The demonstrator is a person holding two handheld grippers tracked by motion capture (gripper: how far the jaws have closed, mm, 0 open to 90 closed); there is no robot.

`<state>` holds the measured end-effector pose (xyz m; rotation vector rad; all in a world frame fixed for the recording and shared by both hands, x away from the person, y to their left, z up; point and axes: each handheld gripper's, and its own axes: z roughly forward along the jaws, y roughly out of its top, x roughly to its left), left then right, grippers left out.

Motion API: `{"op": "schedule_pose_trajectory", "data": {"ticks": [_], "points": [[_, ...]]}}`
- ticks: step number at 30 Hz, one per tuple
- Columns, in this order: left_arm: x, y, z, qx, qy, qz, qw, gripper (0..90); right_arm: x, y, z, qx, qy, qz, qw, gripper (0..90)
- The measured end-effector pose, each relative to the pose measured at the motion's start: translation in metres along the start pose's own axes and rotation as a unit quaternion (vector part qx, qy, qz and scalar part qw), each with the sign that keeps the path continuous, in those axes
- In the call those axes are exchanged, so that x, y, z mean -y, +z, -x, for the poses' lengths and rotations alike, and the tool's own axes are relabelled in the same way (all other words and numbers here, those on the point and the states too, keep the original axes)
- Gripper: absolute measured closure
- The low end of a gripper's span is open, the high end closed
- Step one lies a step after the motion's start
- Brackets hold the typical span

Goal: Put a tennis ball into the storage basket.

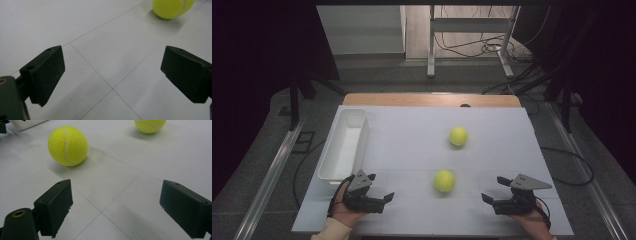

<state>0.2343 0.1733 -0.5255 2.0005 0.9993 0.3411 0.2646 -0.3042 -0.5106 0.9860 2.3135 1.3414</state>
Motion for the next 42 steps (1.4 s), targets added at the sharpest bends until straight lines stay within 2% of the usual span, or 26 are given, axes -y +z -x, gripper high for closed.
{"op": "schedule_pose_trajectory", "data": {"ticks": [32,42], "points": [[-0.0017,-0.0015,-0.0008,0.0,-0.001,0.001,1.0,6.4,-0.0001,0.0002,0.0011,0.003,0.006,-0.006,1.0,12.0],[-0.0089,-0.0075,0.0025,0.005,0.001,0.005,1.0,6.3,-0.0007,-0.0002,0.0009,-0.003,0.004,-0.006,1.0,12.0]]}}
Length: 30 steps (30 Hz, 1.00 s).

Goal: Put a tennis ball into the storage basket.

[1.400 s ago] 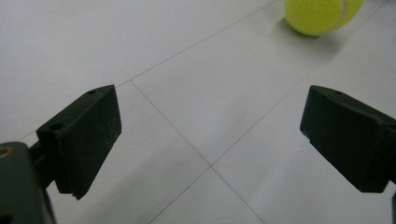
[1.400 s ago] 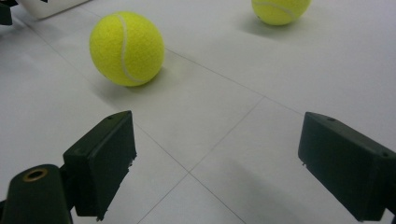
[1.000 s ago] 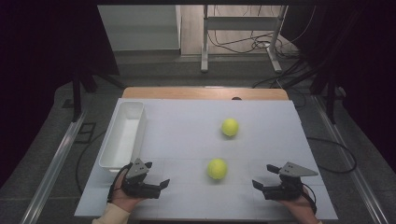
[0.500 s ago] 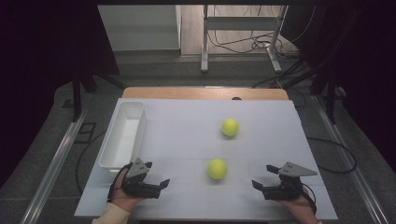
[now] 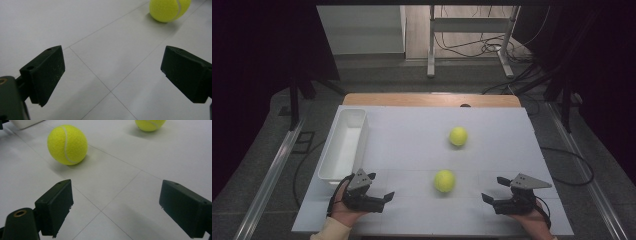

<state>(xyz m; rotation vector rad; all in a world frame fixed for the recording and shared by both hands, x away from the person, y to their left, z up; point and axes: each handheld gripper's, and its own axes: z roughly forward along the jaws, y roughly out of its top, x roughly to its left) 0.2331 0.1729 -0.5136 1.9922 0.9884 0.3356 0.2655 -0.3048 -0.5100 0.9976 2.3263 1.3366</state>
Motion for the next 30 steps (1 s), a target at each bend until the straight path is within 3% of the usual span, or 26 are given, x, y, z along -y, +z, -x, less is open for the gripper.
{"op": "schedule_pose_trajectory", "data": {"ticks": [30], "points": [[-0.025,-0.003,0.007,0.023,0.005,0.017,0.9996,6.4,-0.001,0.001,0.002,0.004,0.001,-0.002,1.0,12.2]]}}
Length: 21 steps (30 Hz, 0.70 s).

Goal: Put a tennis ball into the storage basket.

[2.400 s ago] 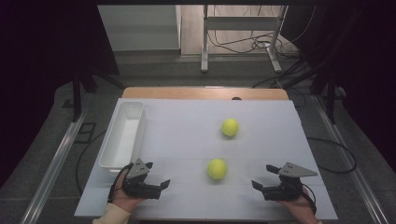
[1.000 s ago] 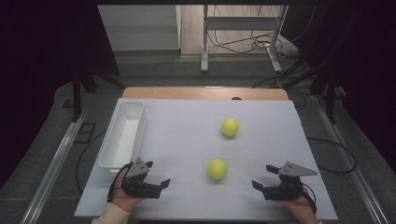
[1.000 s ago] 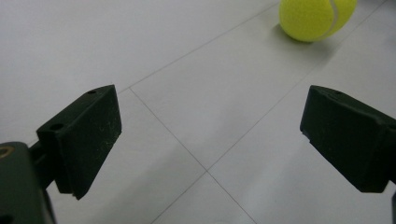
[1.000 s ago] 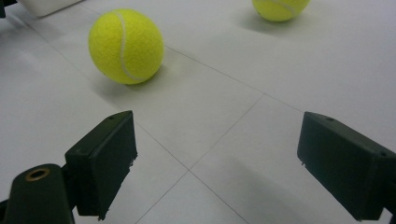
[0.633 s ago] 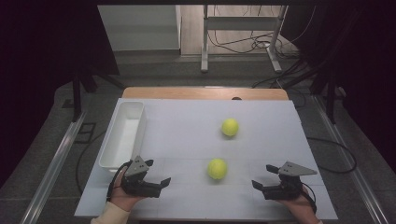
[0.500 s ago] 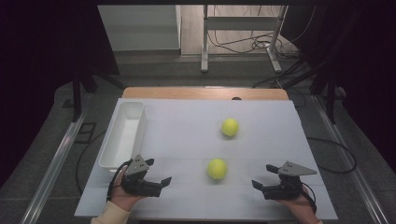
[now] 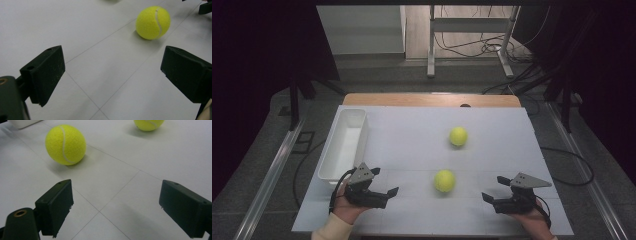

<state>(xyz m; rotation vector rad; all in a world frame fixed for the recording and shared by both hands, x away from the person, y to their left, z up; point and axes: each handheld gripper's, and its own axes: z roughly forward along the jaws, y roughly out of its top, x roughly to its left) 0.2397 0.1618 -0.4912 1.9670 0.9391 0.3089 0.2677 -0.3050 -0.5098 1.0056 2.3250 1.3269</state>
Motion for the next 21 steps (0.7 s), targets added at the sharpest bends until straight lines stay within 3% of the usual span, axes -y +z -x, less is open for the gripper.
{"op": "schedule_pose_trajectory", "data": {"ticks": [21], "points": [[-0.014,0.009,0.002,0.011,0.005,-0.009,0.9999,6.5,0.0,0.0,0.001,0.002,0.006,-0.002,1.0,12.4]]}}
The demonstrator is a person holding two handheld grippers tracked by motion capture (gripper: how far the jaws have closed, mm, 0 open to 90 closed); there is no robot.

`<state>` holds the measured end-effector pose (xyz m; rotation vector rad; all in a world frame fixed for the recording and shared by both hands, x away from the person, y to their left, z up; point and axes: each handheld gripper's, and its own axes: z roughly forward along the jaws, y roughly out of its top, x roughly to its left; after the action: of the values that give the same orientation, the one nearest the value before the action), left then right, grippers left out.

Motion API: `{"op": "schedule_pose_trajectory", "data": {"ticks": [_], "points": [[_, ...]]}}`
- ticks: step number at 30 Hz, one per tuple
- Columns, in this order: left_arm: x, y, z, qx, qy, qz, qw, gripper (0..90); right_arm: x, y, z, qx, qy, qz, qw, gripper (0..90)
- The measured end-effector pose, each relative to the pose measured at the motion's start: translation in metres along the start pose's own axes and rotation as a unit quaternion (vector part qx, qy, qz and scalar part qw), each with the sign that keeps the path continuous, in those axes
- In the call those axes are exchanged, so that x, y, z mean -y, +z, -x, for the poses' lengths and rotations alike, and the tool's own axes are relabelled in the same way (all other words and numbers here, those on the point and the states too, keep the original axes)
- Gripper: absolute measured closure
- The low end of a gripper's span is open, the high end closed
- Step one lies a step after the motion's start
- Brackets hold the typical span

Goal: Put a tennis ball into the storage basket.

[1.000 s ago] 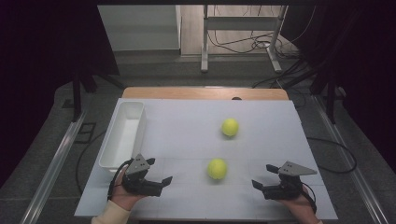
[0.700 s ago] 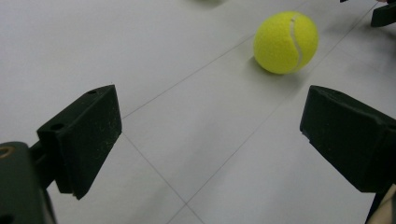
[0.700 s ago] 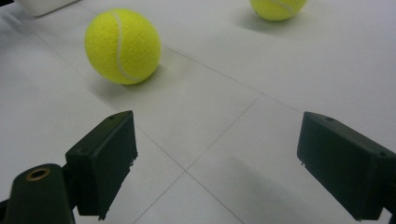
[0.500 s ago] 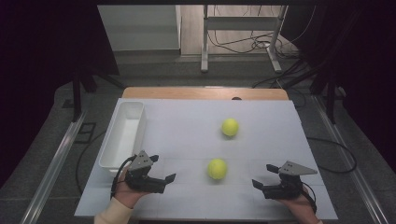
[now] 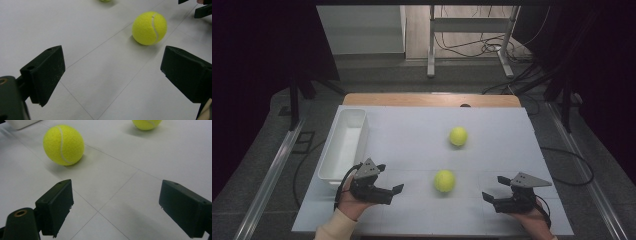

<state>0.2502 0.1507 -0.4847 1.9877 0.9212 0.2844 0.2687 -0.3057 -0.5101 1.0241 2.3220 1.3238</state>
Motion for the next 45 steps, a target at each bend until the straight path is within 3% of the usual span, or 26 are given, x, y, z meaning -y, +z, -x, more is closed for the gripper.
{"op": "schedule_pose_trajectory", "data": {"ticks": [11,45], "points": [[-0.005,0.003,-0.001,0.009,-0.003,0.0,1.0,6.6,0.0,0.0,0.0,0.0,0.0,-0.002,1.0,12.6],[-0.025,0.026,0.012,0.036,0.015,-0.01,0.9992,6.6,0.0,0.0,0.0,0.002,-0.002,-0.003,1.0,12.8]]}}
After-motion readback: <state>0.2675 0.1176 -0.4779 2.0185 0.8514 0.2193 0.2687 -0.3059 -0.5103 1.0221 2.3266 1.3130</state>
